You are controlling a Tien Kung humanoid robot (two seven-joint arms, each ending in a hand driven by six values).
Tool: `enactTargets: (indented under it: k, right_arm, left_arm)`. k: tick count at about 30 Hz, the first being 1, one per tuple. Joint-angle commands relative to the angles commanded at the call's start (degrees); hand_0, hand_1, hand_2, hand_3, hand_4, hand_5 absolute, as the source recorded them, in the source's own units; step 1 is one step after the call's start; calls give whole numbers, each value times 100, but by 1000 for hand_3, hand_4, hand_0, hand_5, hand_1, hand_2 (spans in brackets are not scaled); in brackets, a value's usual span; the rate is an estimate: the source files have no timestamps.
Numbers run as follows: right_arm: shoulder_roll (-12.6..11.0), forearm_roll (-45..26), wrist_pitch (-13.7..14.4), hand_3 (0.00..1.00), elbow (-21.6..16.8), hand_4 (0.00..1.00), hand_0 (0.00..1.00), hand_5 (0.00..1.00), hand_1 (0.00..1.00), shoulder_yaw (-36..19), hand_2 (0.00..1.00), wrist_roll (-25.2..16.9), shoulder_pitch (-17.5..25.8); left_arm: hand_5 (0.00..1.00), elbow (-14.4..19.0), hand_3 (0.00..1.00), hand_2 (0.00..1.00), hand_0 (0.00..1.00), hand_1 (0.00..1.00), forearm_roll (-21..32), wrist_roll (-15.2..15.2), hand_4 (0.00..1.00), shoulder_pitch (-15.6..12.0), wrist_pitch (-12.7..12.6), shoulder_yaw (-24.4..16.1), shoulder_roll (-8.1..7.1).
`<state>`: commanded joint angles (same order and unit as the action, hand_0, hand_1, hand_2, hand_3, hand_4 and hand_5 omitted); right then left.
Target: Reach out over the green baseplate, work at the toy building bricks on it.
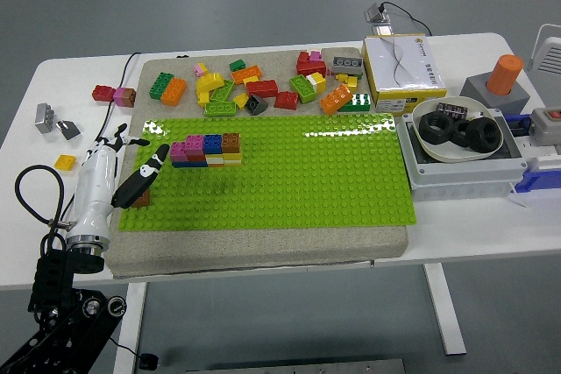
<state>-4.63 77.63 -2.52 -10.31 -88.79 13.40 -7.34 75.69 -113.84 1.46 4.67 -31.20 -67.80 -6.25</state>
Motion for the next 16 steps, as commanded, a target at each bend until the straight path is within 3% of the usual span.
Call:
enactTargets:
  k: [3,4,13,16]
  right_arm:
    - [7,11,-9,641,0,641,610,759,579,-25,643,2,9]
    - [9,14,-8,640,0,643,611,761,579,-28,643,-1,10]
    - [8,-96,-23,620,0,644,617,759,580,-42,644,5,13]
    - [29,-117,-22,620,0,644,617,759,580,-11,644,-24,6]
  left_arm:
    - [943,-11,639,961,985,913,12,-20,886,15,-24,45,-3]
    - [988,-14,640,964,985,915,27,-38,889,16,-27,52,-3]
    - [998,-99,637,957,985,926,852,-1065,885,85,-76,256,-26]
    - [998,-106,637,957,985,926,940,-1212,885,107,-79,274,-30]
